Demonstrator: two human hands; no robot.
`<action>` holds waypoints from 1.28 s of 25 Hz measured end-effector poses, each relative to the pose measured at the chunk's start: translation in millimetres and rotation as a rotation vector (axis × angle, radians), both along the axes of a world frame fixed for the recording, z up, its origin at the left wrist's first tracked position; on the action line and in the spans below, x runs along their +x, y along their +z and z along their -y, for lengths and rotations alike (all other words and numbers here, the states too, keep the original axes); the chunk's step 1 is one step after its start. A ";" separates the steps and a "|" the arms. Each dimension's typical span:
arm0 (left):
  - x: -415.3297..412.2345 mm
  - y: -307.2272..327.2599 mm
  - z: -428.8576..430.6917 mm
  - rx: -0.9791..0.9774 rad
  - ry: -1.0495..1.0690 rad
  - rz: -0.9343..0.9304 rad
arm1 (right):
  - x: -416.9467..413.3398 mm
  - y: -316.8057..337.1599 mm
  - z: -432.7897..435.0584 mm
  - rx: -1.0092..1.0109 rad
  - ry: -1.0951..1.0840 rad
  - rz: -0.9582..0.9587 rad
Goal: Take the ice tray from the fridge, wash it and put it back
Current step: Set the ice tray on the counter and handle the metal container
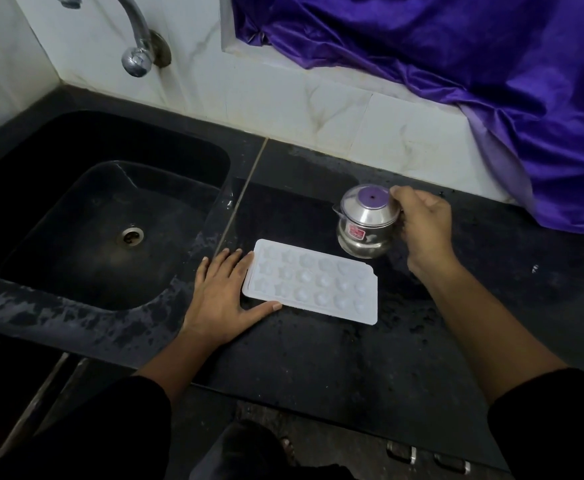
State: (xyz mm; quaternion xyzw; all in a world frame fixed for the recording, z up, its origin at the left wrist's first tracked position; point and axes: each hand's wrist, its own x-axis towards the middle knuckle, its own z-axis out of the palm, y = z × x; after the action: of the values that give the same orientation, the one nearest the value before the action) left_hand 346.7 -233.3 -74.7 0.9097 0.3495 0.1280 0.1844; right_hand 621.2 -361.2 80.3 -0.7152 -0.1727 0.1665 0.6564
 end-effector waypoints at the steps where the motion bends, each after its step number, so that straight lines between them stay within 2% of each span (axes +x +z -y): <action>1: 0.1 0.4 0.2 -0.005 0.001 0.001 | -0.2 -1.1 -3.7 -0.045 0.023 0.061; 8: -0.6 1.7 0.7 -0.008 0.004 0.003 | -18.1 -13.0 -26.3 -0.526 0.142 0.652; 13: -0.4 0.3 0.4 -0.007 0.002 -0.001 | -27.5 -15.0 -35.1 -0.673 0.163 0.807; 16: -0.2 -0.3 0.2 -0.003 0.003 0.011 | -18.3 -18.8 -30.1 -0.603 0.130 0.705; 21: 0.4 0.2 0.2 -0.007 0.002 0.010 | -0.7 -18.1 -17.5 -0.234 0.090 0.211; 25: 0.2 1.0 -0.1 -0.006 -0.001 -0.006 | -5.6 -5.8 -20.1 -0.013 0.074 -0.021; 28: 0.0 0.9 0.3 -0.004 0.001 -0.007 | -11.5 -0.1 -31.1 0.006 0.107 -0.002; 32: -0.3 0.9 0.0 -0.004 -0.002 0.017 | -17.7 -5.5 -46.0 -0.194 0.198 0.298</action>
State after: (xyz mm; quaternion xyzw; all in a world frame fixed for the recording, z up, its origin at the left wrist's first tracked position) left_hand 346.4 -233.3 -73.8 0.9085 0.3473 0.1349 0.1895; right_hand 603.5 -315.3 74.8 -0.7714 -0.3207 0.1385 0.5319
